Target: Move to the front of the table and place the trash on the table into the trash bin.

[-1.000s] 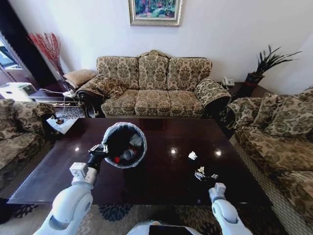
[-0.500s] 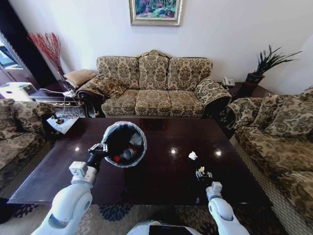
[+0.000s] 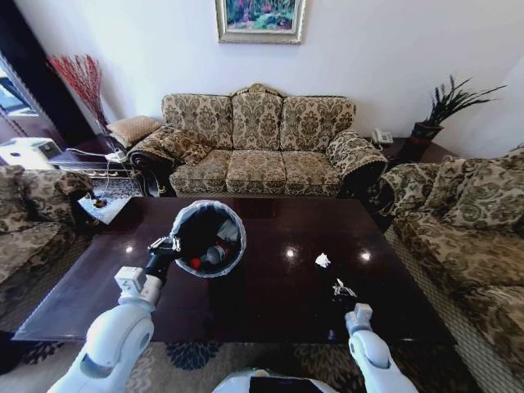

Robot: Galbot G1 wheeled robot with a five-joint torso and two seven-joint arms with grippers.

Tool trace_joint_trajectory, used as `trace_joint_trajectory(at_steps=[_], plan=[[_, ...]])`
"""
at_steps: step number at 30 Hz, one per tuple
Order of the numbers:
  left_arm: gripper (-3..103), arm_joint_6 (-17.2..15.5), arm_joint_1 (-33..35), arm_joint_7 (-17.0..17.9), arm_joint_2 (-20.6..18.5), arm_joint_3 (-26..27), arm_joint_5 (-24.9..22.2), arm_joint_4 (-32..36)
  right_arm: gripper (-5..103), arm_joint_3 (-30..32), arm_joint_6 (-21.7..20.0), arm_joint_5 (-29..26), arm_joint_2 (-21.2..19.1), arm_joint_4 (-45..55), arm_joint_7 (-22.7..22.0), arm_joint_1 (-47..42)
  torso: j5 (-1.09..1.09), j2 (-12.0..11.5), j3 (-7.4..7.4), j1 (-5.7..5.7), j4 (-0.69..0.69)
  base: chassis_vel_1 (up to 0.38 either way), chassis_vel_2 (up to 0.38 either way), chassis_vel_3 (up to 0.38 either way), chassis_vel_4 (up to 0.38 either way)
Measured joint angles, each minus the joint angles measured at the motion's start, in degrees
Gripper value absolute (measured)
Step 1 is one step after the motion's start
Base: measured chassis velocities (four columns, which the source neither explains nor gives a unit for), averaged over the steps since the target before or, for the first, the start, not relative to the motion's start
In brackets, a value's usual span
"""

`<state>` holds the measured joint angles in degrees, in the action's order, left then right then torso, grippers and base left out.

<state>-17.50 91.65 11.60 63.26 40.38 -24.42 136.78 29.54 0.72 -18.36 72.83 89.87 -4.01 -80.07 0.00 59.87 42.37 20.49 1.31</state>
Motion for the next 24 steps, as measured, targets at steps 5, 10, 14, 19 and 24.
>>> trace_joint_trajectory(at_steps=[5,10,14,19,24], plan=[[0,-0.02,0.11,0.03,-1.39,-0.98,0.02,0.08,-1,1.15,-1.3,-1.56,-2.17,10.45,-1.8,-2.03,0.01,0.0,0.0,0.0,-0.01,0.0,0.0,0.0,0.0],[0,-0.02,-0.11,0.03,-4.57,-2.38,-0.53,-0.52,-1,2.31,-8.38,-10.09,-6.71,30.24,-3.85,-4.12,0.0,0.0,0.0,0.0,-0.01,0.0,0.0,0.0,0.0],[0,-0.48,-0.89,0.12,-6.64,-3.03,-2.27,-1.06,-1,1.46,-11.43,-14.62,-9.98,38.49,-5.81,-2.61,-0.02,0.0,-0.01,-0.01,0.0,0.0,0.0,0.0,0.0],[0,-1.83,-4.36,1.4,-14.46,-5.12,-10.22,-3.53,0,-5.0,-14.77,-28.16,-25.44,47.98,-7.73,10.43,-0.01,0.0,0.0,0.0,0.03,0.0,0.0,0.0,0.0],[0,-3.39,-10.77,1.98,-19.8,-8.32,-16.22,-7.89,0,-15.74,-14.89,-35.42,-30.71,45.82,-3.74,24.1,-0.01,0.0,0.0,0.01,-0.02,0.0,0.0,0.0,0.0]])
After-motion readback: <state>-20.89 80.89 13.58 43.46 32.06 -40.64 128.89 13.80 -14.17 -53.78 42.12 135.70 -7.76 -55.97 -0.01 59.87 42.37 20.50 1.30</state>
